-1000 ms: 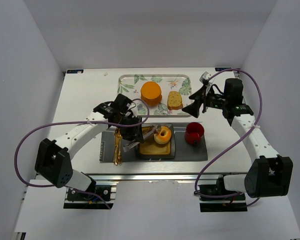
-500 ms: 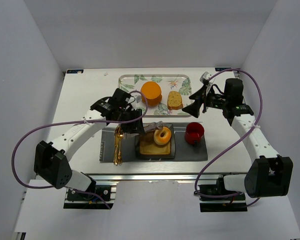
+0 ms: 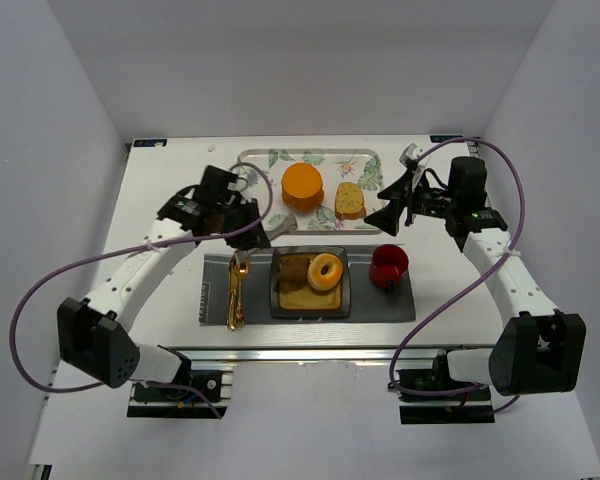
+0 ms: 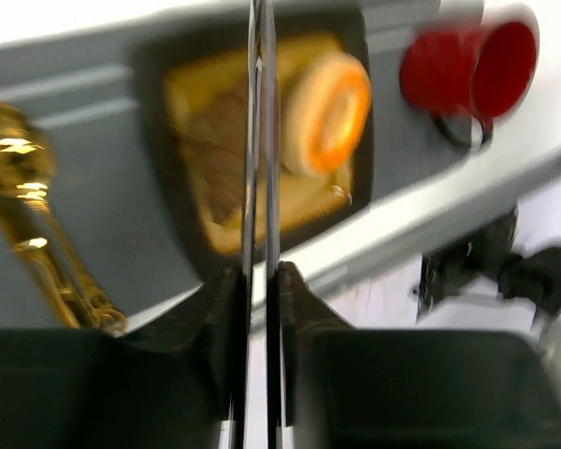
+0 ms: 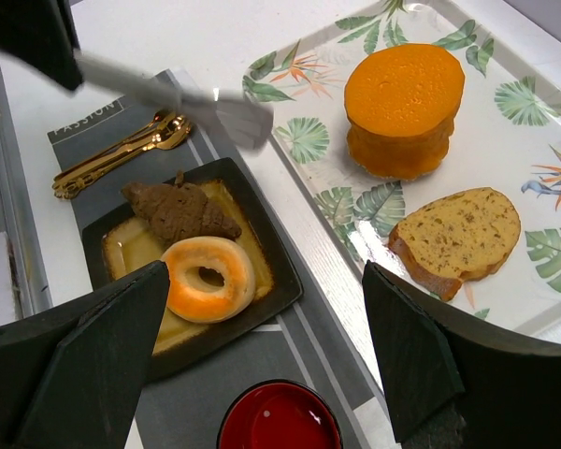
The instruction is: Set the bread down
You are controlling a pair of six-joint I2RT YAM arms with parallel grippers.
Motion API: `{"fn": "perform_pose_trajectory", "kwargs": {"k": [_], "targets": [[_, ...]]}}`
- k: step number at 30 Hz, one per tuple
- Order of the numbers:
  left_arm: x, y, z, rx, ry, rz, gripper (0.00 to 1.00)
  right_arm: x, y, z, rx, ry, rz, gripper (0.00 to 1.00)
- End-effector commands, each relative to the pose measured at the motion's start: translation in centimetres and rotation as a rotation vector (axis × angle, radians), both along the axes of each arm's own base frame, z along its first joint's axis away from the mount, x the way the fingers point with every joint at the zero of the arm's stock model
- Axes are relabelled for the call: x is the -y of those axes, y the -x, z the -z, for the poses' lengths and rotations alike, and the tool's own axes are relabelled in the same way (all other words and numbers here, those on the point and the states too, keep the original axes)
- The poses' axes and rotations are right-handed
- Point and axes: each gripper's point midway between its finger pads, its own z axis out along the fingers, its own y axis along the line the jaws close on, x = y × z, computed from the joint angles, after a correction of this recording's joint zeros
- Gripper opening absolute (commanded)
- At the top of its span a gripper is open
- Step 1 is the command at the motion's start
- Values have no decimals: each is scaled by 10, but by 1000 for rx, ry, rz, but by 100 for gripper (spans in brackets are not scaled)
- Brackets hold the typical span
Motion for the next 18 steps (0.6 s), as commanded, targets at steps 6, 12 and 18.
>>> {"fn": "perform_pose_trajectory", "kwargs": {"k": [6, 12, 18], "targets": [[-144, -45, -35, 380, -136, -456, 18, -2, 4, -3, 33, -12, -28, 89], [-206, -61, 12, 632, -406, -486, 16, -3, 11, 3, 14, 1, -75, 89], [-239, -80, 71, 627, -579, -389, 17, -1, 19, 8, 29, 39, -102, 89]]}}
